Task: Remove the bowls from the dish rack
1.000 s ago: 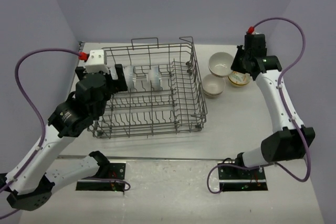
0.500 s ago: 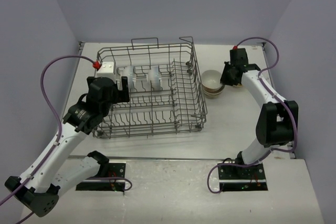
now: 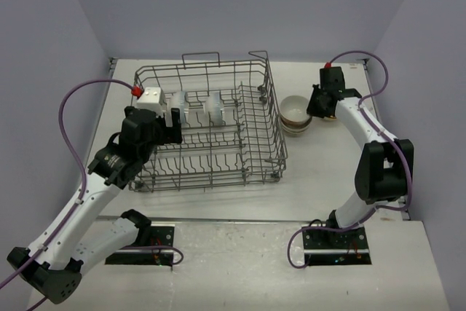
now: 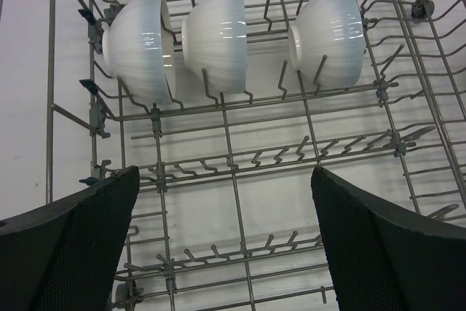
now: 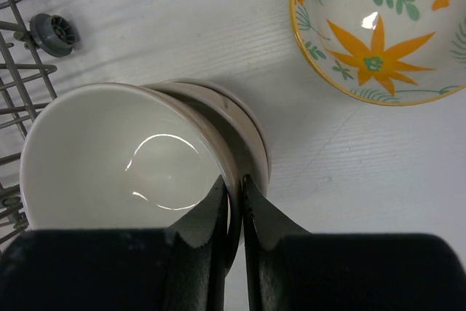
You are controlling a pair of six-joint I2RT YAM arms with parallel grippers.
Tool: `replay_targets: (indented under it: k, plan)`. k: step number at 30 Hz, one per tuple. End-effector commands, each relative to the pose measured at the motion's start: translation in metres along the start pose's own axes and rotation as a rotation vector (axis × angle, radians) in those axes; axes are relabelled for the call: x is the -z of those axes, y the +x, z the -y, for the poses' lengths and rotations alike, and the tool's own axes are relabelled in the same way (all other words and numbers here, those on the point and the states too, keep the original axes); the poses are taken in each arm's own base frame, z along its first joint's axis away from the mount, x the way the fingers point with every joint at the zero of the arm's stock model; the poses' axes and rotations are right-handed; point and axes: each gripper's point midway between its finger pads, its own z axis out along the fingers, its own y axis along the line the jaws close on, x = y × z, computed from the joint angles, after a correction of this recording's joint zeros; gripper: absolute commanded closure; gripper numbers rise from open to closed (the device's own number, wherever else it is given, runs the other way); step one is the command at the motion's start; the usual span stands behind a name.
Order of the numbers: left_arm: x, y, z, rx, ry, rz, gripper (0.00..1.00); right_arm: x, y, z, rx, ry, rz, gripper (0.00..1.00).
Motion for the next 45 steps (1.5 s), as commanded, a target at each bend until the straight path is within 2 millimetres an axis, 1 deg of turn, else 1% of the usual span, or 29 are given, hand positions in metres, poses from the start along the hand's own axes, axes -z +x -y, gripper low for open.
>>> replay_targets:
  k: [1,3,6,8,11,13,14,16,17,21,22,25,27,29,30,31,32,33,34,35,37,38,39,40,41,42,43,44,45]
  plan:
    - [0.002,-0.010,0.004,0.002,0.033,0.045,0.00,0.010,-0.022,-0.001,-0.025,-0.018,0.092,1.00]
    - [0.003,-0.011,0.004,0.001,0.039,0.049,0.00,0.008,-0.019,0.002,-0.026,-0.015,0.083,1.00]
    - [0.003,-0.010,0.004,0.000,0.042,0.049,0.00,0.004,-0.017,0.002,-0.030,-0.018,0.068,0.97]
    - [0.003,-0.010,0.005,-0.001,0.043,0.047,0.00,0.002,-0.016,0.002,-0.033,-0.019,0.061,0.97]
    - [0.002,-0.009,0.005,-0.001,0.047,0.049,0.00,0.000,-0.012,0.006,-0.037,-0.003,0.056,0.89]
    - [0.001,-0.009,0.006,-0.002,0.049,0.044,0.00,0.000,-0.011,0.007,-0.037,0.002,0.057,0.76]
    - [0.000,-0.009,0.007,-0.002,0.052,0.042,0.00,0.001,-0.011,0.008,-0.038,0.004,0.058,0.65]
    - [-0.002,-0.008,0.006,-0.002,0.051,0.037,0.00,0.003,-0.013,0.008,-0.044,0.002,0.065,0.53]
    - [-0.002,-0.007,0.005,0.000,0.050,0.036,0.00,0.007,-0.015,0.008,-0.046,-0.002,0.073,0.49]
    - [-0.001,-0.008,0.005,0.002,0.053,0.041,0.00,0.016,-0.019,0.008,-0.051,-0.008,0.089,0.47]
    - [-0.002,-0.008,0.005,0.003,0.053,0.040,0.00,0.017,-0.017,0.009,-0.050,-0.006,0.083,0.47]
    - [-0.003,-0.008,0.002,0.008,0.041,0.038,0.00,0.030,-0.023,0.012,-0.057,0.001,0.102,0.41]
    - [-0.004,-0.009,-0.004,0.028,0.010,0.041,0.00,0.046,-0.032,0.016,-0.071,0.006,0.139,0.39]
    - [-0.005,-0.009,-0.011,0.046,-0.025,0.040,0.00,0.060,-0.040,0.018,-0.076,0.003,0.175,0.30]
    - [-0.006,-0.010,-0.015,0.069,-0.042,0.044,0.00,0.077,-0.048,0.019,-0.081,-0.004,0.218,0.26]
    - [-0.006,-0.011,-0.017,0.078,-0.048,0.044,0.00,0.089,-0.052,0.017,-0.082,-0.012,0.238,0.20]
    - [-0.007,-0.012,-0.019,0.091,-0.055,0.048,0.00,0.109,-0.059,0.014,-0.084,-0.034,0.282,0.18]
    - [-0.007,-0.014,-0.026,0.107,-0.076,0.054,0.00,0.122,-0.061,0.011,-0.082,-0.059,0.298,0.17]
    - [-0.007,-0.016,-0.029,0.119,-0.085,0.062,0.00,0.138,-0.067,0.006,-0.083,-0.086,0.332,0.14]
    - [-0.006,-0.017,-0.033,0.139,-0.099,0.071,0.00,0.163,-0.071,-0.001,-0.080,-0.130,0.382,0.13]
    - [-0.004,-0.020,-0.049,0.176,-0.149,0.097,0.00,0.193,-0.075,-0.020,-0.060,-0.227,0.444,0.09]
    - [-0.003,-0.021,-0.057,0.205,-0.177,0.106,0.00,0.208,-0.072,-0.036,-0.036,-0.282,0.465,0.09]
    - [-0.001,-0.022,-0.065,0.223,-0.204,0.119,0.00,0.231,-0.076,-0.047,-0.026,-0.335,0.521,0.09]
    - [0.000,-0.022,-0.069,0.243,-0.221,0.125,0.00,0.244,-0.069,-0.069,0.015,-0.403,0.525,0.09]
    - [0.001,-0.022,-0.078,0.259,-0.252,0.132,0.00,0.252,-0.066,-0.082,0.037,-0.445,0.526,0.08]
    - [0.003,-0.023,-0.083,0.270,-0.272,0.144,0.00,0.261,-0.065,-0.099,0.066,-0.504,0.516,0.08]
    - [0.004,-0.023,-0.087,0.277,-0.286,0.147,0.00,0.267,-0.060,-0.115,0.095,-0.559,0.495,0.07]
    - [0.006,-0.024,-0.092,0.287,-0.306,0.152,0.00,0.272,-0.049,-0.136,0.131,-0.612,0.467,0.07]
    - [0.007,-0.024,-0.097,0.294,-0.334,0.158,0.00,0.273,-0.049,-0.150,0.142,-0.637,0.464,0.07]
